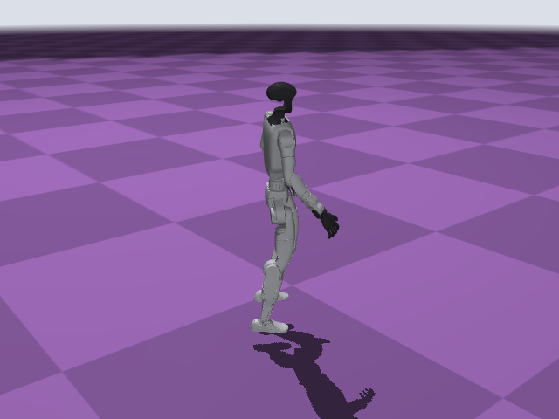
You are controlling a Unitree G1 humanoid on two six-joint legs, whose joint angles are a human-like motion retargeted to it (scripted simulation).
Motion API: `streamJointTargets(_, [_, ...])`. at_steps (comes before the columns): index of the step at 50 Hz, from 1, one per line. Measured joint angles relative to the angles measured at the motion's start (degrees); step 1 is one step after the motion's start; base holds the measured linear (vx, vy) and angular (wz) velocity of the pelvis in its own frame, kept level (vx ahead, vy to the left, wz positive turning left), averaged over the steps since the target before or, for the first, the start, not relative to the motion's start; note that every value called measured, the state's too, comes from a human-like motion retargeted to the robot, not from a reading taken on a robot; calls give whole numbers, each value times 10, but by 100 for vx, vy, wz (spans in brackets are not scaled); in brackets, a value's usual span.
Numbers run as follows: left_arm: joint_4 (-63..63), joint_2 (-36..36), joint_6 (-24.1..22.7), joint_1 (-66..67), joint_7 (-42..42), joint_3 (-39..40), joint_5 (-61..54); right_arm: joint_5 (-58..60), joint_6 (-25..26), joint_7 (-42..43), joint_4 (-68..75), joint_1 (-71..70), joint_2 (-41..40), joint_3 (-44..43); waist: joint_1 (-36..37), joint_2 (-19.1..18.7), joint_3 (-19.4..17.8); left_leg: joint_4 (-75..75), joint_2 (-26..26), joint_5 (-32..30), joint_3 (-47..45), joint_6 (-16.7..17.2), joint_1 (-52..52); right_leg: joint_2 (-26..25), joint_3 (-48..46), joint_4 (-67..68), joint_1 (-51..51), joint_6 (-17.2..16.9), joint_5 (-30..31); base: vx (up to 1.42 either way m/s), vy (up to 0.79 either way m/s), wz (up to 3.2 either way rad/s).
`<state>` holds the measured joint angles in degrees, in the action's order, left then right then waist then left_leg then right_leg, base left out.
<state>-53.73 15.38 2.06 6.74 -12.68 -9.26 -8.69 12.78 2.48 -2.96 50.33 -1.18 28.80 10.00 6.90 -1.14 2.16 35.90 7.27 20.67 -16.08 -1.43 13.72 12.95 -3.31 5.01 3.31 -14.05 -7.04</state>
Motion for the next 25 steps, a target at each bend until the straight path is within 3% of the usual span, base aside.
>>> streamJointTargets(6, [-53,-11,22,65,17,104,-68,71,-8,-25,63,-143,-45,96,62,-5,32,-55,-71,-24,-33,9,-16,-36,-20,68,81,29,-79,32,-4,-16])
streamJointTargets(12, [-127,-14,44,124,24,174,-110,101,-23,-45,67,-260,-113,163,107,22,55,-69,-131,-38,-43,13,-27,-38,-35,83,168,57,-135,34,3,-46])
streamJointTargets(18, [-218,-10,74,140,5,206,-97,88,-29,-89,8,-306,-137,182,128,56,58,-75,-194,-71,-53,8,-43,-25,-24,98,216,82,-139,29,12,-43])
streamJointTargets(25, [-244,8,89,86,5,211,-69,67,-16,-115,-57,-281,-94,170,128,93,29,-105,-272,-158,-119,-8,-53,-16,-40,87,225,94,-120,22,21,0])
